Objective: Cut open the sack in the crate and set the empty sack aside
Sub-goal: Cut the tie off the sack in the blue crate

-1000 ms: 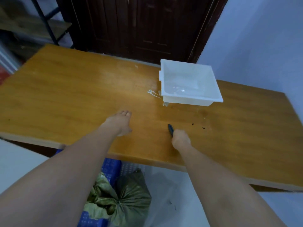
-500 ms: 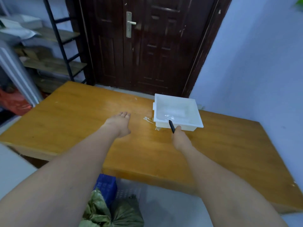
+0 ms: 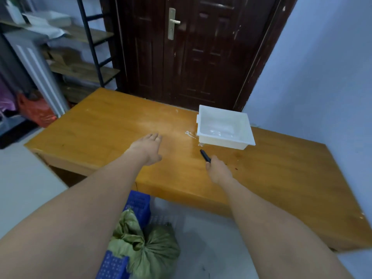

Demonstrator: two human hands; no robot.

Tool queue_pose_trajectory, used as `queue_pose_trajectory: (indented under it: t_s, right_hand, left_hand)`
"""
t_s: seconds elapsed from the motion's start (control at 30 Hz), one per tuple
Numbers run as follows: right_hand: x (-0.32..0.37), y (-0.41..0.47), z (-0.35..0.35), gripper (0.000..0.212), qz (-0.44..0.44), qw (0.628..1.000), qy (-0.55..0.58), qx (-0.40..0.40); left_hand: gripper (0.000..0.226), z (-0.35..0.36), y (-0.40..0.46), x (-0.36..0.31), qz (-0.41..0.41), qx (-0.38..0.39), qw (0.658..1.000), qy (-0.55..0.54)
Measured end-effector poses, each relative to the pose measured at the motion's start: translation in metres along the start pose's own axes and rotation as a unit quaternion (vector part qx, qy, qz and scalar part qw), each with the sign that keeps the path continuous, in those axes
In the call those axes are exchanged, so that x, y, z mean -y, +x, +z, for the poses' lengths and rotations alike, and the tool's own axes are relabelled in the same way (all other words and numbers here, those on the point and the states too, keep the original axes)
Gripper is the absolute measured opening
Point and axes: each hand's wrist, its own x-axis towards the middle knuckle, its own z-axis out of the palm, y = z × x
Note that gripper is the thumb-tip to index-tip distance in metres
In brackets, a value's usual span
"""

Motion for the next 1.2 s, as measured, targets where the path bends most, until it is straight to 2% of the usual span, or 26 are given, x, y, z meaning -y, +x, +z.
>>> queue_pose_trajectory:
  t_s: [0.2, 0.47, 0.63, 0.77, 1.0, 1.2]
  right_hand:
    - [0.014, -0.011, 0.076, 0.030, -0.006, 0.998, -0.010, 0.056]
    - [0.011, -0.024, 0.203, 0.027, 0.003, 0.991, 0.004, 0.137]
    - [-0.009, -0.030, 0.276, 0.028, 0.044, 0.986, 0.010, 0.160]
    - [-0.031, -0.030, 0.320, 0.020, 0.071, 0.982, 0.003, 0.174]
    - [-0.071, -0.015, 0.385, 0.020, 0.110, 0.977, 0.051, 0.175]
    - [-0.106, -0.006, 0.433, 0.031, 0.162, 0.962, 0.133, 0.175]
  left_hand:
    - [0.076, 0.076, 0.000, 0.037, -0.001, 0.066, 0.997, -0.033]
    - [0.075, 0.211, -0.004, 0.088, 0.003, 0.159, 0.985, -0.059]
    - [0.075, 0.296, -0.007, 0.095, -0.005, 0.201, 0.976, -0.085]
    - [0.074, 0.351, -0.014, 0.089, 0.011, 0.227, 0.970, -0.089]
    - [0.077, 0.416, 0.011, 0.071, 0.027, 0.177, 0.978, -0.108]
    - [0.082, 0.468, 0.046, 0.063, 0.072, 0.189, 0.978, -0.054]
